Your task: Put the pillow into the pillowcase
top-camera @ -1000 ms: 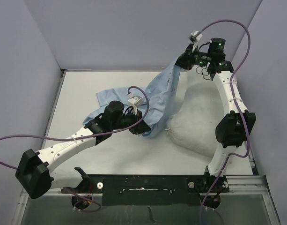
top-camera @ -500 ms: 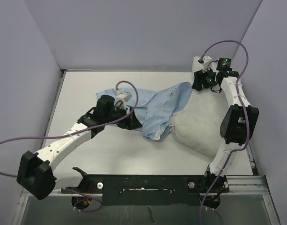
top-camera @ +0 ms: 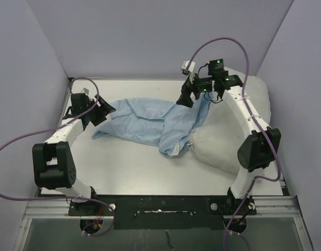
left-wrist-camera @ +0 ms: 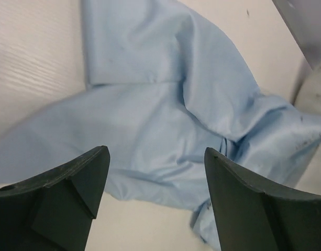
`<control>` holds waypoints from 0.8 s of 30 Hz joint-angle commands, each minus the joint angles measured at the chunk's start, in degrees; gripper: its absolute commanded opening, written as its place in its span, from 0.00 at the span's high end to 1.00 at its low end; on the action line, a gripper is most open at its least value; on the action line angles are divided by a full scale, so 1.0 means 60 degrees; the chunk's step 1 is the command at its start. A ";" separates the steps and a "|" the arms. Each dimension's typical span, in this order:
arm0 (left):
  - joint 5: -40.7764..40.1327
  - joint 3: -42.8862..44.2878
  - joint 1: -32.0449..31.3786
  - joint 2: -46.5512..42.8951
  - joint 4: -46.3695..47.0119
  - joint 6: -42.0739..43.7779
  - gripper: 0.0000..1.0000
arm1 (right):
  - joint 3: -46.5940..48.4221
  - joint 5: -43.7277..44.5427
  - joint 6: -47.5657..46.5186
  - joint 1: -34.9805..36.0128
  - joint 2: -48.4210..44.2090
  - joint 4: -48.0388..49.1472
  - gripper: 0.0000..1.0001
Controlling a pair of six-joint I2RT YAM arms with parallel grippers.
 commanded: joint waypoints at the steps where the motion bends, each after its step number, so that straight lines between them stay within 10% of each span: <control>1: -0.1517 0.1556 0.0157 0.1298 0.0859 -0.0954 0.28 | 0.0101 0.0281 -0.0400 0.0818 0.0853 -0.0549 0.09; 18: -0.2794 0.4861 -0.0786 0.5878 -0.0472 -0.0473 0.29 | -0.1334 0.0428 -0.0251 0.0827 0.0838 0.0181 0.09; 24: -0.2912 0.5113 -0.0820 0.6475 -0.0595 0.0158 0.71 | -0.1827 0.0090 -0.0188 0.0565 0.0470 0.0361 0.09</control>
